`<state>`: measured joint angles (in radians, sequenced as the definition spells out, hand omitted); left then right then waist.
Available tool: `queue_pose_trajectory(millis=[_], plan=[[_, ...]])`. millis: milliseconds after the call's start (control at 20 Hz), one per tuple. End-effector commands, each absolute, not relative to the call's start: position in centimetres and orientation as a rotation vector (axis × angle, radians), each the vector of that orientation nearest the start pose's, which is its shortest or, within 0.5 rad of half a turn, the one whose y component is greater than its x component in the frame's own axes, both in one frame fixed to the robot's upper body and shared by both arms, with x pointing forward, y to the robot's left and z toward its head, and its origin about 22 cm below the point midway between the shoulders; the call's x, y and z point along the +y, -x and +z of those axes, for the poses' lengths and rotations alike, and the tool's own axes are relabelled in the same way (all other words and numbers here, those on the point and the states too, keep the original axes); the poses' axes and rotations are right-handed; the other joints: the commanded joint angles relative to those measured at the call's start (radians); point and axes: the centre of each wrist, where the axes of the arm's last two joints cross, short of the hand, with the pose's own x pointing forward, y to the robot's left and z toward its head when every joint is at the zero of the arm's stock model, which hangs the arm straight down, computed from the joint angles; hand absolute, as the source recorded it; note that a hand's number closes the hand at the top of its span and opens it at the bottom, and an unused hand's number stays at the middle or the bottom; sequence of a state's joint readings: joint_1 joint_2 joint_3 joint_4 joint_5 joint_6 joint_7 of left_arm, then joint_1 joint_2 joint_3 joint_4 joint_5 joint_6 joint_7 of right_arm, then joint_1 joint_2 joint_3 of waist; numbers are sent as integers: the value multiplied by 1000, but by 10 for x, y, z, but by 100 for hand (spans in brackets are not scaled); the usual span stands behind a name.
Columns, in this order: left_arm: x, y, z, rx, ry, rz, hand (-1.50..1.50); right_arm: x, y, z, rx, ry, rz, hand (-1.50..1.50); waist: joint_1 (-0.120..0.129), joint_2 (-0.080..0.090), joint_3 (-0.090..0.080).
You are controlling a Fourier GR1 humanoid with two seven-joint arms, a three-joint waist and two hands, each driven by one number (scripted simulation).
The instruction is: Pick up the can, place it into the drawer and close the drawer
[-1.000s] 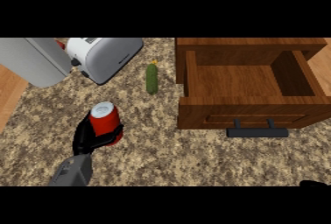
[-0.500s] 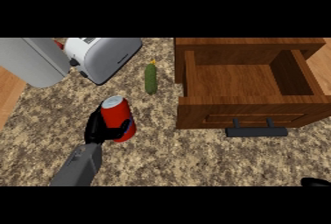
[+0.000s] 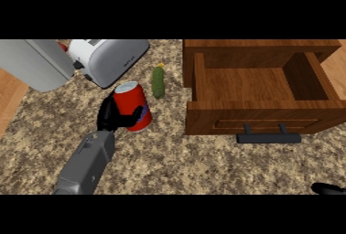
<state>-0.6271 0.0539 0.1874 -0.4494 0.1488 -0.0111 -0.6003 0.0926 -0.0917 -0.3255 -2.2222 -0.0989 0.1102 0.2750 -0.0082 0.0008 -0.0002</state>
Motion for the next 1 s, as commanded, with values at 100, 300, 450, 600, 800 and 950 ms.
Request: queue_pose_trajectory(millis=[100,300,450,600,800,950], plan=[[180,-379,-34,-1650,120,6,150,-313,-183,162,-1877,290,-65,-150,11,-3,0],[154,-383,5,-1677,140,-47,150,-306,-159,151,-1861,315,-55,-150,15,-9,1],[138,-400,50,-1695,138,-70,150,-304,-168,147,-1870,300,-49,-150,11,-5,1],[111,-395,81,-1691,186,-65,150,-299,-152,155,-1882,273,-52,-150,3,-7,0],[91,-400,124,-1717,179,-91,150,-310,-158,145,-1864,278,-48,-150,1,-4,1],[75,-408,157,-1707,166,-118,150,-293,-163,167,-1881,279,-67,-150,0,-2,0]])
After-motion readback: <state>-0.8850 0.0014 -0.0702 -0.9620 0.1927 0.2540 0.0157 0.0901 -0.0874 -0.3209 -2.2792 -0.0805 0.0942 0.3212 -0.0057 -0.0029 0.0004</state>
